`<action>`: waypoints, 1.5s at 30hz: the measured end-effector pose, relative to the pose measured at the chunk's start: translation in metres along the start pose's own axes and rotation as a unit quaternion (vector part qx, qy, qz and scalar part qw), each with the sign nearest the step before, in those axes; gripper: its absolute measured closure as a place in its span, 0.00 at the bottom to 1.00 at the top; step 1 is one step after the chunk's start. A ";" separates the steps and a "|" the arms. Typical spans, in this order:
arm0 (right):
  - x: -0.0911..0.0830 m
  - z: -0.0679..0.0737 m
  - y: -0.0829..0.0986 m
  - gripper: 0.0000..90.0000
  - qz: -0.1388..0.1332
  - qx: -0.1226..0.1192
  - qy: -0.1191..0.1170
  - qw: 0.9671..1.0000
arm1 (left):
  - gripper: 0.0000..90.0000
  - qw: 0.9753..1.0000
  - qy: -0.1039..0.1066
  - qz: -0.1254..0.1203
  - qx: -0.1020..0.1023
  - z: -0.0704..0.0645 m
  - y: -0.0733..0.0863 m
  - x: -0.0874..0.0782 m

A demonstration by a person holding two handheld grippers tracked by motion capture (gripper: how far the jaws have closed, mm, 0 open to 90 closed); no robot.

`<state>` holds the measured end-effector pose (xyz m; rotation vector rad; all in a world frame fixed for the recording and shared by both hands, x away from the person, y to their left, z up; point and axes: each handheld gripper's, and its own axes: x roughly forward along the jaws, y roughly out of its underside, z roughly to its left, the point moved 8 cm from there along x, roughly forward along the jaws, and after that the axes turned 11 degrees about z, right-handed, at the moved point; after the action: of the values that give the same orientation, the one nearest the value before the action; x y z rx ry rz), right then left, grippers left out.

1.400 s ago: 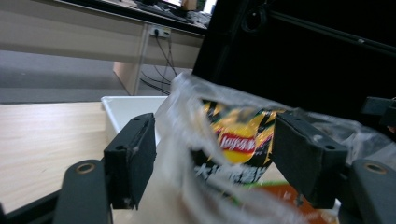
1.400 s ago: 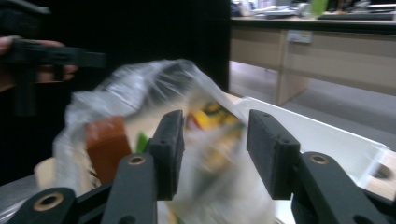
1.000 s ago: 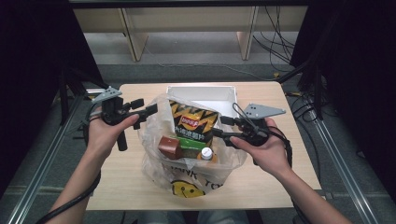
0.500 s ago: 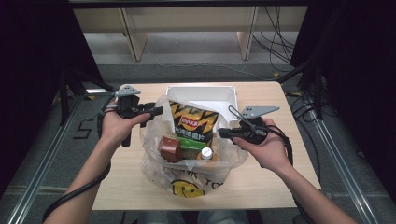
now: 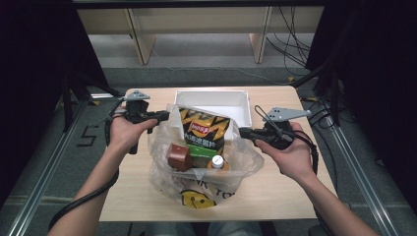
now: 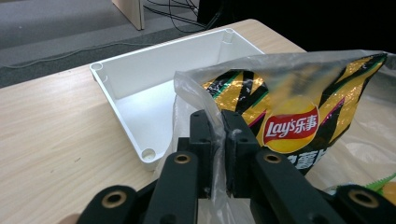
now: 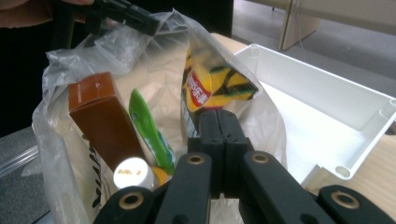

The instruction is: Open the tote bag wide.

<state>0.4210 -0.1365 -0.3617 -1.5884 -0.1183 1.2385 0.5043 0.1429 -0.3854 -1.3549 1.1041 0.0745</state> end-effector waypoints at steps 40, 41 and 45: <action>0.068 -0.016 0.066 1.00 0.147 0.006 -0.013 0.989 | 0.97 0.999 -0.006 -0.001 -0.037 0.033 0.018 0.031; 0.071 -0.016 0.068 1.00 0.147 -0.002 -0.010 0.989 | 0.97 0.999 -0.004 -0.001 -0.039 0.034 0.018 0.032; 0.074 -0.016 0.075 1.00 0.169 0.002 -0.016 0.985 | 0.97 1.000 -0.008 0.003 -0.030 0.034 0.020 0.035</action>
<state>0.4301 -0.1331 -0.4677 -1.6303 0.1402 1.5236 0.5301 0.1570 -0.4289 -1.4017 1.0996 0.1234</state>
